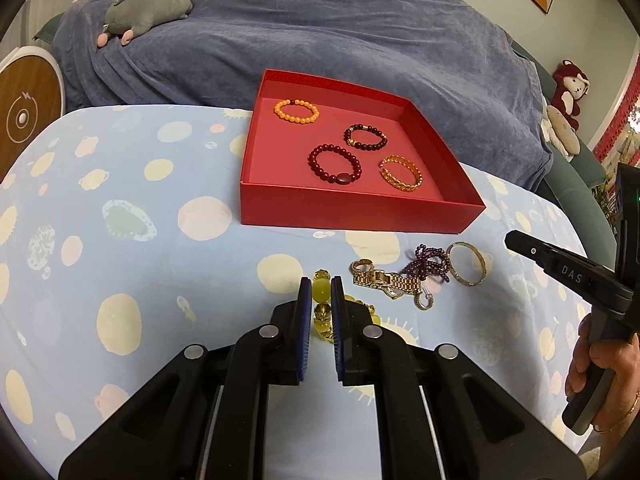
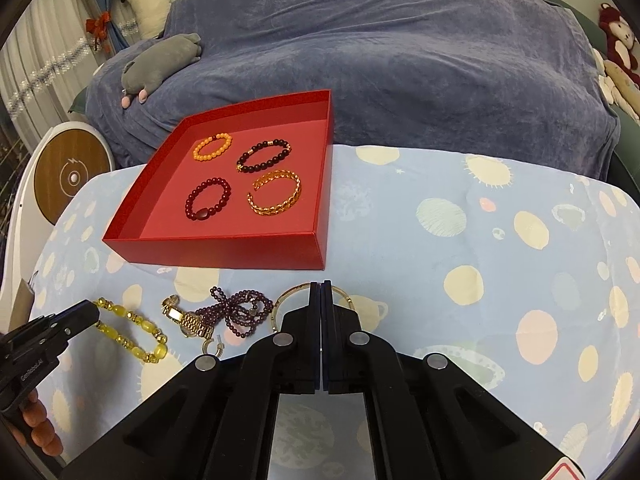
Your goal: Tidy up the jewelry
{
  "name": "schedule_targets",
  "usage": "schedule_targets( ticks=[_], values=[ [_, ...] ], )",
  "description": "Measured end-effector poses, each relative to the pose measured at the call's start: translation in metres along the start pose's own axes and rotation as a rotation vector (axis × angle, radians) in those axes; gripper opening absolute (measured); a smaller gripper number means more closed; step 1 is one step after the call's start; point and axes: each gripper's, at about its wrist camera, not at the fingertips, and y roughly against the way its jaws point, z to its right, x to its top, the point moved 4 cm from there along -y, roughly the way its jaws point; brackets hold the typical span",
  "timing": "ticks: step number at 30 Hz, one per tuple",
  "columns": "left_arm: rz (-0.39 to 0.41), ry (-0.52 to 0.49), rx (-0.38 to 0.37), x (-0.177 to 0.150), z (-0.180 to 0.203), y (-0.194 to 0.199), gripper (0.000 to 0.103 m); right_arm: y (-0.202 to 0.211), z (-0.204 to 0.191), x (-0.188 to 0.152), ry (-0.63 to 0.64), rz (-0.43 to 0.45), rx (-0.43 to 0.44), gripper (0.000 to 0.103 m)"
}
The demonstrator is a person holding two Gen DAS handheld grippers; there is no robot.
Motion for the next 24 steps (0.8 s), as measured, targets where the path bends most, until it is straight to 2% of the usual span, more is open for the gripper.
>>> schedule_targets(
  ticks=[2, 4, 5, 6, 8, 10, 12, 14, 22, 24],
  values=[
    [-0.004, 0.003, 0.004, -0.001, -0.002, -0.001, 0.009, -0.005, 0.003, -0.003, -0.007, -0.017, -0.001, 0.001],
    [-0.008, 0.005, 0.008, -0.001, -0.003, -0.002, 0.009, -0.011, 0.004, -0.006, -0.004, -0.031, -0.014, 0.012],
    [-0.010, 0.006, 0.009, -0.001, -0.004, -0.003, 0.009, -0.013, 0.004, -0.007, -0.001, -0.036, -0.017, 0.021],
    [-0.011, 0.007, 0.011, -0.001, -0.004, -0.003, 0.009, -0.015, 0.003, -0.008, 0.000, -0.036, -0.022, 0.038],
    [-0.013, 0.006, 0.014, -0.001, -0.005, -0.004, 0.009, -0.018, 0.000, -0.010, 0.012, -0.033, -0.033, 0.053],
    [-0.015, 0.006, 0.018, -0.001, -0.006, -0.006, 0.010, -0.022, -0.004, -0.013, 0.035, -0.044, -0.040, 0.055],
    [-0.020, 0.008, 0.020, -0.001, -0.007, -0.008, 0.010, -0.027, -0.009, -0.017, 0.057, -0.056, -0.047, 0.063],
    [-0.024, 0.009, 0.021, -0.002, -0.007, -0.009, 0.010, -0.033, -0.013, -0.021, 0.080, -0.069, -0.058, 0.065],
    [-0.028, 0.009, 0.017, -0.004, -0.007, -0.010, 0.010, -0.047, -0.017, -0.028, 0.120, -0.078, -0.079, 0.066],
    [-0.028, 0.008, 0.018, -0.004, -0.006, -0.010, 0.010, -0.046, -0.016, -0.028, 0.115, -0.076, -0.078, 0.063]
  ],
)
